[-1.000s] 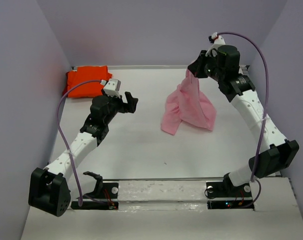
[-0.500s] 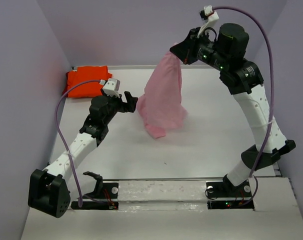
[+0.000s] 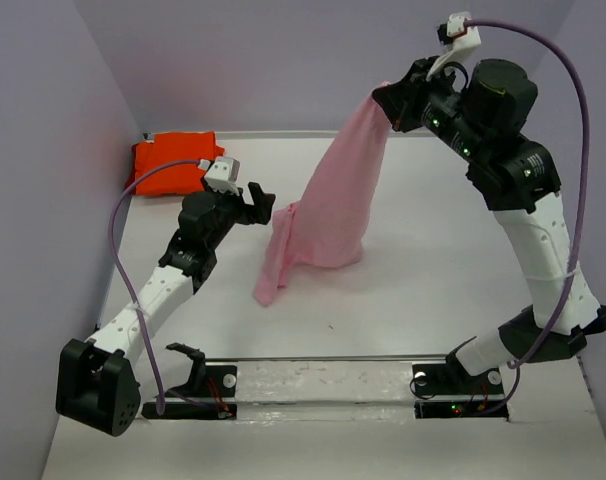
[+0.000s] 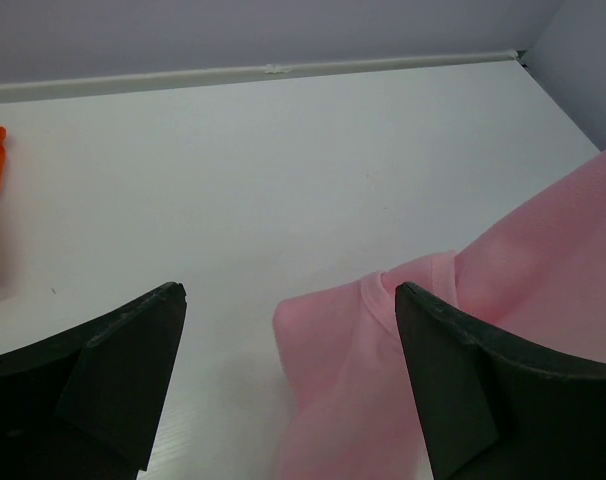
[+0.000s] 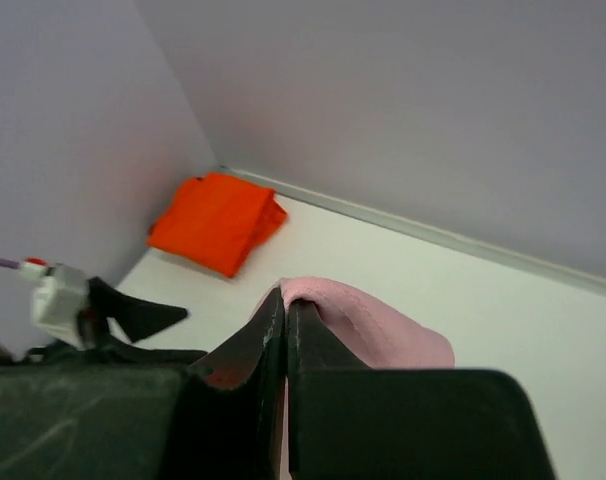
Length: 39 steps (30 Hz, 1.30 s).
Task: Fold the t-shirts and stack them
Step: Flatten out the tshirt
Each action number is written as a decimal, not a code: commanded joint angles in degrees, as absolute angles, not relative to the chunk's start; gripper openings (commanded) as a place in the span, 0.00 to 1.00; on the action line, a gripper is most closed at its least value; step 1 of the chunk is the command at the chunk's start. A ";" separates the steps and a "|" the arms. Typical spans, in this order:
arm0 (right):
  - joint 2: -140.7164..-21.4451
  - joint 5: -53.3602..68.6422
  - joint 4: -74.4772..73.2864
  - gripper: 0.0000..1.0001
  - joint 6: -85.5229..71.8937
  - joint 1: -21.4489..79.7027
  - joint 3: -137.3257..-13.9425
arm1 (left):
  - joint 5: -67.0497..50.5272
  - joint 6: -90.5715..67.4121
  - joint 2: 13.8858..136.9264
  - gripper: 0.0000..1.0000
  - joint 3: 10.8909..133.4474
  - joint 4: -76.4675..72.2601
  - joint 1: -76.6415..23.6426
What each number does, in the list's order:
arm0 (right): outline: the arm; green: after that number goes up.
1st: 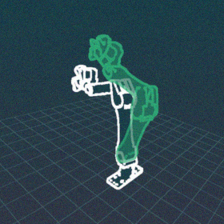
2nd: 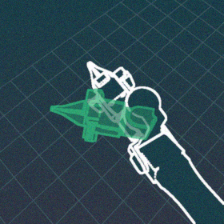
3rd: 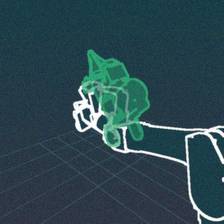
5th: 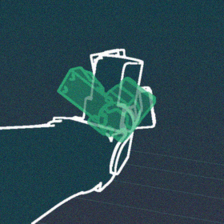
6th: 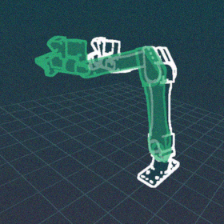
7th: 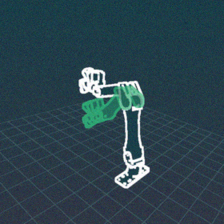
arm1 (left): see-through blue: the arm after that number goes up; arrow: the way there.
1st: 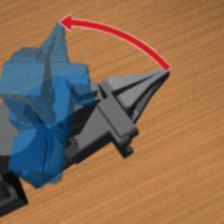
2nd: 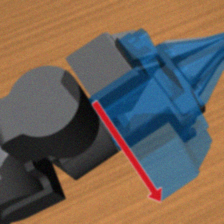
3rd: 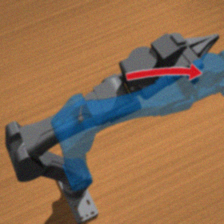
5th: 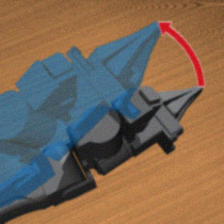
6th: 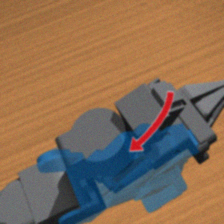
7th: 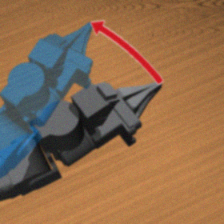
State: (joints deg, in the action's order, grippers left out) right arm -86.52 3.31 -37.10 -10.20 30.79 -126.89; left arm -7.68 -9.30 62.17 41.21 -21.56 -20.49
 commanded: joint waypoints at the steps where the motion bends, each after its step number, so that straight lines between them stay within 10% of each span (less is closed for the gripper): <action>1: -84.38 -13.77 -34.90 0.00 -7.47 30.94 -112.27 | -7.30 -8.96 60.64 0.95 41.13 -24.35 -20.21; 17: -98.51 -29.10 -28.83 0.00 -7.38 29.36 -90.79 | -6.86 -8.53 60.21 0.95 41.31 -23.73 -20.21; 35: -116.18 -5.11 -28.39 0.00 -13.36 31.29 -110.74 | -6.86 -8.70 59.50 0.95 41.13 -23.91 -19.95; 36: -117.24 -2.66 -29.52 0.04 -13.10 31.29 -111.18 | -6.86 -8.70 59.50 0.95 41.13 -23.99 -20.04; 37: -118.46 -1.77 -30.40 0.37 -12.92 31.29 -111.36 | -7.03 -8.70 59.50 0.95 41.13 -23.99 -19.95; 39: -117.95 -2.02 -30.41 0.50 -13.01 31.29 -109.61 | -7.21 -8.70 59.59 0.95 41.13 -23.99 -19.95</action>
